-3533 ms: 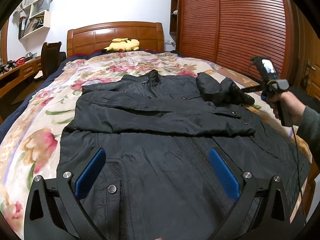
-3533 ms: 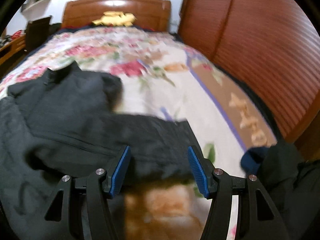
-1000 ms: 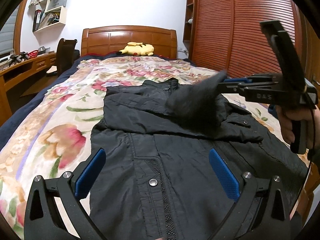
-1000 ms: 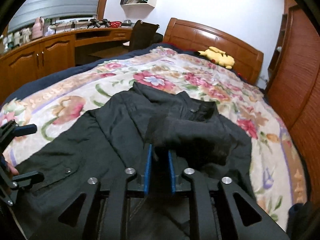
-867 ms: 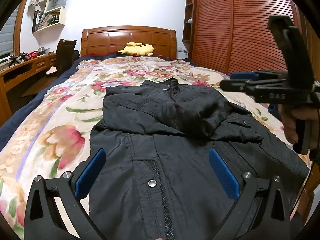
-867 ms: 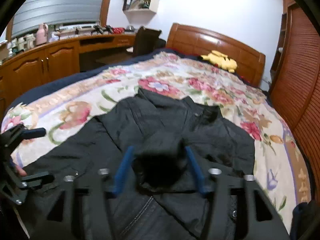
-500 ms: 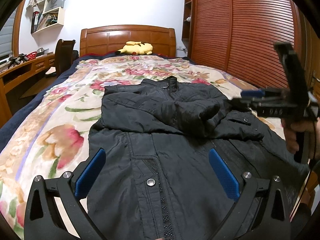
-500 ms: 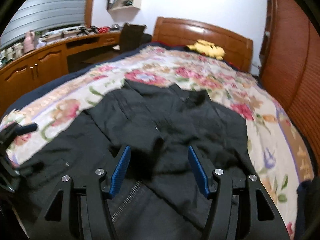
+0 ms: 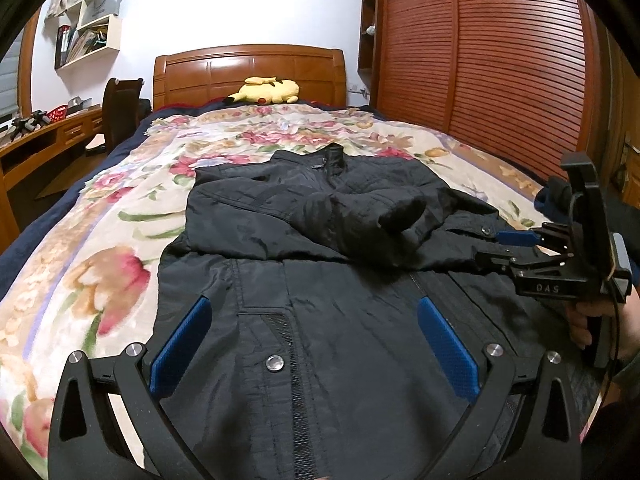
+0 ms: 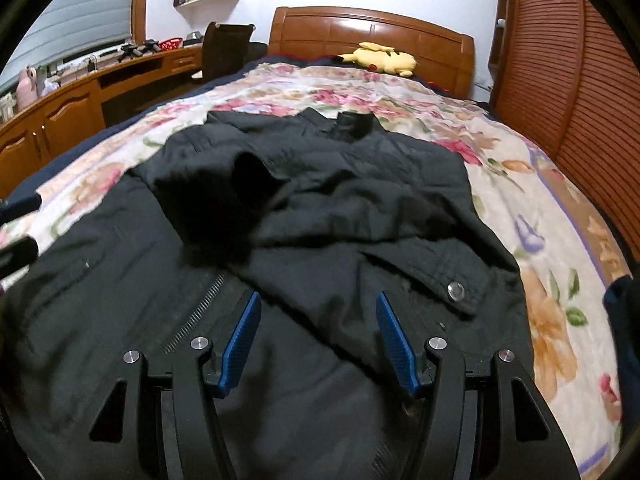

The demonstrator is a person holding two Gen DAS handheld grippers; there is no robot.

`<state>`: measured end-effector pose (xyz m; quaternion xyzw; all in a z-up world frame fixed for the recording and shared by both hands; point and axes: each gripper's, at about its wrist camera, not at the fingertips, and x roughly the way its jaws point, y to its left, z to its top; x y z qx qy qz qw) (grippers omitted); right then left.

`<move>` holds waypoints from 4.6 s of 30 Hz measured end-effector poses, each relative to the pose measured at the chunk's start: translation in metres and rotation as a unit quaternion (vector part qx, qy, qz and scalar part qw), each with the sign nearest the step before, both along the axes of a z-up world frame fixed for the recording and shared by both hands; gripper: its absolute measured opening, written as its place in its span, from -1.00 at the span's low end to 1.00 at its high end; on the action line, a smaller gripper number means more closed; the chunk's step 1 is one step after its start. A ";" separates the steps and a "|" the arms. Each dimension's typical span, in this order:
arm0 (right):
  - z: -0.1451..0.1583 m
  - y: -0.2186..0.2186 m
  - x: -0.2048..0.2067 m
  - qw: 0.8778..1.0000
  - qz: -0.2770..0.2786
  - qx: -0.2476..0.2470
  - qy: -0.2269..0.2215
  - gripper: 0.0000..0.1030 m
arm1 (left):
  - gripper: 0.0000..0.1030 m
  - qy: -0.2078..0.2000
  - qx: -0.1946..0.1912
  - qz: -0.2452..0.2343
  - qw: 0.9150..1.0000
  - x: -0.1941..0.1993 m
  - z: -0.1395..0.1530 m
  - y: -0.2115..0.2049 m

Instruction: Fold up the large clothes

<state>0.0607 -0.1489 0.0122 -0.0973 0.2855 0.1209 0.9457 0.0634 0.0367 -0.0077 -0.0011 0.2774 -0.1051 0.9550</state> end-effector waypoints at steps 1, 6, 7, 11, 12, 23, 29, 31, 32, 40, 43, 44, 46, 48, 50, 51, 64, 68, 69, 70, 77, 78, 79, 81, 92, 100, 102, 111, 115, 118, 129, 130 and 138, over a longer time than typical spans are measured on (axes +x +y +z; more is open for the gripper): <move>0.000 -0.001 -0.001 1.000 -0.003 0.001 -0.001 0.20 | 1.00 0.001 0.000 -0.001 1.000 0.001 0.000 -0.002; 0.002 -0.009 -0.009 1.000 -0.005 0.017 -0.009 0.20 | 1.00 0.003 0.010 0.000 1.000 0.004 0.001 -0.012; 0.002 -0.012 -0.011 1.000 -0.004 0.019 -0.009 0.20 | 1.00 0.003 0.014 0.000 1.000 0.005 0.001 -0.015; 0.002 -0.022 -0.018 1.000 0.002 0.012 -0.013 0.20 | 1.00 0.009 0.020 -0.011 1.000 0.014 0.004 -0.032; 0.000 -0.026 -0.021 1.000 0.003 0.013 -0.013 0.20 | 1.00 0.011 0.023 -0.012 1.000 0.018 0.005 -0.037; -0.008 -0.046 -0.016 0.999 0.007 0.045 0.009 0.20 | 1.00 0.020 0.103 -0.029 0.994 0.063 0.015 -0.099; -0.010 -0.052 -0.011 0.998 0.006 0.061 0.020 0.20 | 0.51 0.034 0.123 -0.028 0.991 0.095 0.023 -0.115; -0.011 -0.053 -0.010 0.998 0.007 0.064 0.023 0.20 | 0.36 0.041 0.126 -0.033 0.991 0.102 0.023 -0.118; -0.011 -0.053 -0.010 0.998 0.007 0.064 0.024 0.20 | 0.18 0.046 0.131 -0.035 0.990 0.107 0.022 -0.120; -0.011 -0.049 -0.012 0.998 0.013 0.055 0.022 0.20 | -0.77 0.033 0.127 -0.004 0.991 0.099 0.020 -0.097; -0.011 -0.049 -0.012 0.998 0.013 0.052 0.020 0.20 | -0.77 0.026 0.121 0.008 0.992 0.085 0.024 -0.080; -0.011 -0.049 -0.012 0.998 0.014 0.051 0.020 0.20 | -0.77 0.030 0.125 0.010 0.992 0.082 0.023 -0.076; -0.012 -0.048 -0.012 0.999 0.013 0.049 0.020 0.20 | -0.77 0.040 0.133 0.014 0.990 0.076 0.019 -0.067; -0.012 -0.048 -0.012 0.999 0.013 0.046 0.020 0.20 | -0.77 0.051 0.137 0.018 0.989 0.069 0.014 -0.059; -0.012 -0.047 -0.012 0.999 0.012 0.043 0.020 0.20 | -0.77 0.061 0.138 0.021 0.988 0.063 0.008 -0.051; -0.012 -0.047 -0.011 0.999 0.012 0.041 0.020 0.20 | -0.77 0.065 0.137 0.021 0.988 0.062 0.005 -0.049; -0.013 -0.047 -0.012 0.999 0.011 0.029 0.015 0.20 | -0.28 0.030 0.105 0.040 0.993 0.033 0.018 -0.021; -0.012 -0.049 -0.012 0.999 0.013 0.029 0.016 0.20 | -0.11 0.017 0.099 0.045 0.994 0.031 0.024 -0.017; -0.012 -0.048 -0.012 0.999 0.013 0.028 0.016 0.20 | -0.11 0.022 0.099 0.045 0.994 0.032 0.023 -0.017; -0.012 -0.049 -0.012 0.999 0.013 0.028 0.016 0.20 | -0.11 0.027 0.101 0.045 0.994 0.035 0.020 -0.017; -0.013 -0.049 -0.012 0.999 0.014 0.026 0.016 0.20 | -0.11 0.087 0.111 0.048 0.989 0.050 -0.009 -0.014; -0.013 -0.049 -0.012 0.999 0.014 0.026 0.017 0.20 | -0.11 0.094 0.112 0.046 0.988 0.051 -0.012 -0.014; -0.013 -0.049 -0.012 0.999 0.015 0.026 0.017 0.20 | -0.11 0.101 0.114 0.045 0.987 0.052 -0.017 -0.014; -0.013 -0.049 -0.011 0.999 0.016 0.027 0.018 0.20 | -0.10 0.117 0.120 0.039 0.985 0.054 -0.024 -0.016; -0.013 -0.051 -0.011 0.999 0.019 0.026 0.019 0.20 | 0.43 0.151 0.119 0.034 0.981 0.060 -0.039 -0.017; -0.013 -0.051 -0.011 0.999 0.019 0.025 0.019 0.20 | -0.89 0.123 0.092 0.014 0.988 0.051 -0.021 -0.014; -0.013 -0.051 -0.011 0.999 0.019 0.026 0.018 0.20 | -0.89 0.098 0.085 0.019 0.991 0.043 -0.008 -0.011; -0.014 -0.053 -0.010 0.999 0.021 0.028 0.020 0.20 | -0.89 0.068 0.088 0.018 0.994 0.021 0.017 -0.007; -0.014 -0.053 -0.010 0.999 0.021 0.030 0.020 0.20 | -0.89 0.070 0.087 0.007 0.994 0.011 0.011 -0.009; -0.014 -0.053 -0.010 0.999 0.022 0.031 0.020 0.20 | -0.88 0.071 0.097 0.014 0.993 0.003 0.008 -0.009; -0.015 -0.055 -0.009 0.999 0.022 0.026 0.022 0.20 | 0.60 0.047 0.065 0.027 0.996 -0.031 0.008 0.018; -0.015 -0.055 -0.009 0.999 0.022 0.025 0.022 0.20 | 0.60 0.048 0.065 0.031 0.996 -0.034 0.007 0.020; -0.019 -0.058 -0.005 0.999 0.022 0.024 0.028 0.20 | 0.60 0.047 0.071 0.056 0.995 -0.058 0.002 0.041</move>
